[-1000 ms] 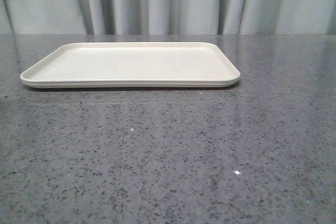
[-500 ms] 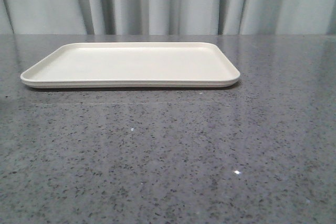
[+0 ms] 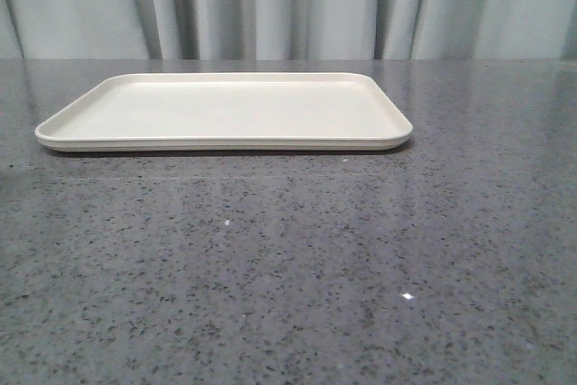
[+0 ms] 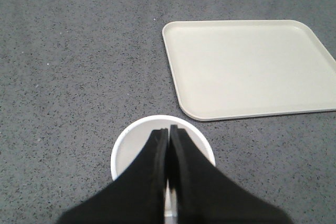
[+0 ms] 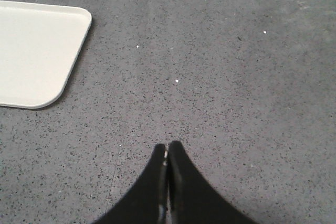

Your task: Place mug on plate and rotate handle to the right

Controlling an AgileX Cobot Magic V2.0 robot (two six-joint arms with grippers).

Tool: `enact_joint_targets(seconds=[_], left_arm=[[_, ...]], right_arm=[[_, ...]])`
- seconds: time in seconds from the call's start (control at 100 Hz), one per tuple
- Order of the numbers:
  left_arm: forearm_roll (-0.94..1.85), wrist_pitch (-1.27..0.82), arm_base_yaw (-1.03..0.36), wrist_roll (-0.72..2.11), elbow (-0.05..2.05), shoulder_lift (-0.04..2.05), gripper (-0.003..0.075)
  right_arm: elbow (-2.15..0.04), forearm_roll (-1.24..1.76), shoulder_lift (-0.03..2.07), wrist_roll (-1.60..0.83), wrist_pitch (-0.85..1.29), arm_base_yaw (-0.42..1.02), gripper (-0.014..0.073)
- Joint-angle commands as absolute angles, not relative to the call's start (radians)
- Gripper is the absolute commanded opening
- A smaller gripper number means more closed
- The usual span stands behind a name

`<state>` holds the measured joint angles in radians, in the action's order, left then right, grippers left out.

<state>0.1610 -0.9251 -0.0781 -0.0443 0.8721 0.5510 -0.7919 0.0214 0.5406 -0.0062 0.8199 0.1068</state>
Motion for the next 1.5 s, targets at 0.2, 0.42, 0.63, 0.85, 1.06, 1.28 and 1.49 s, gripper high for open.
enact_joint_targets(seconds=[0.2,0.42,0.63,0.85,1.06,1.28,1.49], left_arm=[[0.183,-0.866,-0.075,-0.052,0.907,0.562,-0.002],[0.183,-0.869,-0.075,-0.052,0.907,0.562,-0.0005],[0.183,-0.877,-0.075,-0.052,0.907,0.562,0.0265],[0.183,-0.877,-0.075,-0.052,0.907,0.562,0.0613],[0.129,-0.905,-0.075,-0.102,0.907,0.588,0.0599],[0.09,-0.986,-0.075,-0.118,0.907,0.711,0.0599],[0.041,-0.982,-0.075,-0.118,0.907,0.815,0.0599]], right_arm=[[-0.828,0.02,0.56,-0.01,0.768,0.103,-0.0064],[-0.828,0.02,0.56,-0.01,0.776,0.103,-0.0032],[-0.828,0.02,0.56,-0.01,0.776,0.103,0.0326],[-0.828,0.02,0.56,-0.01,0.774,0.103,0.0575],[-0.828,0.02,0.56,-0.01,0.773,0.103,0.0575],[-0.828,0.02,0.56,-0.01,0.769,0.103,0.0575],[-0.828,0.02,0.56,-0.01,0.769,0.103,0.0575]])
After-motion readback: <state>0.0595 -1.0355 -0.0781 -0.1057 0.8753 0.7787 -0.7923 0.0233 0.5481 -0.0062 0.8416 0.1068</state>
